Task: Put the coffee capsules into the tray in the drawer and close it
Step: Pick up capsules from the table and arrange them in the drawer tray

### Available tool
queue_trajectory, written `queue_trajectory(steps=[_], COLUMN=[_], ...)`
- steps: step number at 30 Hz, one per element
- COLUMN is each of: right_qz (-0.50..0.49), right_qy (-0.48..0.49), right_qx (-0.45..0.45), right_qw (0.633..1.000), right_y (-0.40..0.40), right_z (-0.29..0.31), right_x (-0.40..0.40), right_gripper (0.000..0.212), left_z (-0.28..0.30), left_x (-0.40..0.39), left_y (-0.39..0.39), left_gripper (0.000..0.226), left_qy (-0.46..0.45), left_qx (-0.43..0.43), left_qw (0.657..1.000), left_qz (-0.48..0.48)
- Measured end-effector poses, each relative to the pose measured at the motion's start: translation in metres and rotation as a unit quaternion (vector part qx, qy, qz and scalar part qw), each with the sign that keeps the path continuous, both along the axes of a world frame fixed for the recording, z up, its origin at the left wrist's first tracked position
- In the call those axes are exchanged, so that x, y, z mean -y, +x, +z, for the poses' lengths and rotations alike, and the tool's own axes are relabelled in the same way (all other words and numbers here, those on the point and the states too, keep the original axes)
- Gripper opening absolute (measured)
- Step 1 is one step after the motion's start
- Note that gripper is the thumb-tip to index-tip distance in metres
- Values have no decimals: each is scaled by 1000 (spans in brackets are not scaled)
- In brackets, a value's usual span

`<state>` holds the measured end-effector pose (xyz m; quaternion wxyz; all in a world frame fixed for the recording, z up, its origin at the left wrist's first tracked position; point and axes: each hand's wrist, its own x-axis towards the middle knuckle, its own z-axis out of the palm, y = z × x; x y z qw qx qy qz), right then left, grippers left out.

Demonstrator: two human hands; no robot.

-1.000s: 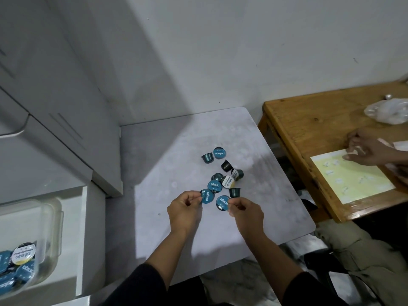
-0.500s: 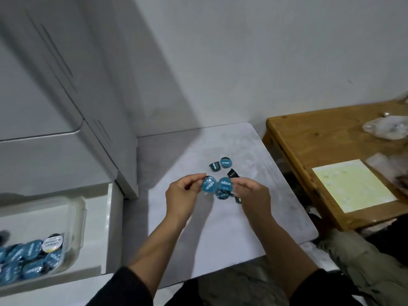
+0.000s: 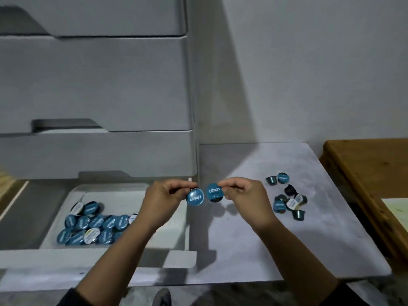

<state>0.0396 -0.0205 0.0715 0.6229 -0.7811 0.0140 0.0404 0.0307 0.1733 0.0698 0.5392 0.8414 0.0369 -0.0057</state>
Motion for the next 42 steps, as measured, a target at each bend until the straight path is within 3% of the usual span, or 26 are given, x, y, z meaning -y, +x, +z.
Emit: queue_trajectory(steps=[9,16,23,30,42], right_qz=[133,129,76,40,67], right_qy=[-60,-140,-156,-168,-192], right_qx=[-51,-93,-140,-154,-206], right_qw=[988,977,975,973,957], right_y=[5,26,34,50,57], right_z=[-14,-54,-73,-84,-91], right_x=[-162,-246,-278,-289,-298], right_gripper=[18,25,33,20,17], left_z=[-14,-45,-79,-93,-103], left_x=[-181,-265,-284,-287,-282], left_y=[1,28,45,61,70], left_gripper=[23,16,16,21,31], left_qy=[98,121,92,98,151], left_qx=[-52,-91,-151,-178,-178], left_qw=[994,988,981,974,960], left_qz=[-12,-39,-79,-104,-156])
